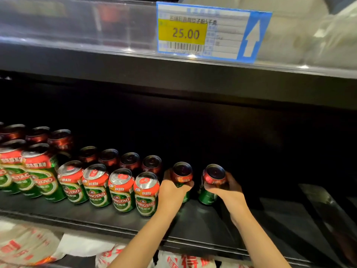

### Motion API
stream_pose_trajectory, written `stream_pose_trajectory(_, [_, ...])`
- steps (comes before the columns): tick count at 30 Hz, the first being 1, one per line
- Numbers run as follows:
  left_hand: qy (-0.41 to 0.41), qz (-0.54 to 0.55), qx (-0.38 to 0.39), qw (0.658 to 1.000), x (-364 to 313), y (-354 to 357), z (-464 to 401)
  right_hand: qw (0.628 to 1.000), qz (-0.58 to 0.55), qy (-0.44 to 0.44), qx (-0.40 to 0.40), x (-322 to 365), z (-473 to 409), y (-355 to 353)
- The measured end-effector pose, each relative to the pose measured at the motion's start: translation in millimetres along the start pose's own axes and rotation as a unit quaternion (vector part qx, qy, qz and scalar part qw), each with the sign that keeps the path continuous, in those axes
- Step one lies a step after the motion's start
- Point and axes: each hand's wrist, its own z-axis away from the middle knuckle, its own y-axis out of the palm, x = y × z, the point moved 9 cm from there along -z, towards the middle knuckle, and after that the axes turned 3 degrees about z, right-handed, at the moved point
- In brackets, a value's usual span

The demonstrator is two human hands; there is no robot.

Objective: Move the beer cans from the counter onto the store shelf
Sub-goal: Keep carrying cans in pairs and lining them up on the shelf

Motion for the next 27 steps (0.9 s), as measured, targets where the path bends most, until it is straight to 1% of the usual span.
stream_pose_trajectory(6, [0.004,0.039,-0.01,0.999,11,7,-14,0.999,0.045,-0.007,-0.006,-6,-17,6])
stream_pose_trajectory(10, [0.018,0.026,-0.007,0.999,16,10,-21,0.998,0.061,-0.02,-0.001,-8,-21,11])
stream_pose_trajectory(14, [0.051,0.022,-0.001,0.998,17,10,-19,0.997,0.056,-0.048,-0.001,-12,-23,14])
stream_pose_trajectory(17, [0.056,-0.017,-0.003,0.998,28,9,-12,0.997,0.052,-0.05,-0.01,-31,-22,15])
stream_pose_trajectory(21, [0.045,-0.092,-0.008,0.995,41,7,-4,0.992,0.098,-0.075,-0.02,-46,-12,13])
stream_pose_trajectory(24, [0.046,-0.099,-0.005,0.994,45,7,-5,0.991,0.091,-0.092,-0.027,-44,-12,12])
stream_pose_trajectory(27, [0.077,-0.108,-0.018,0.991,38,5,-6,0.989,0.091,-0.11,-0.037,-40,-11,11])
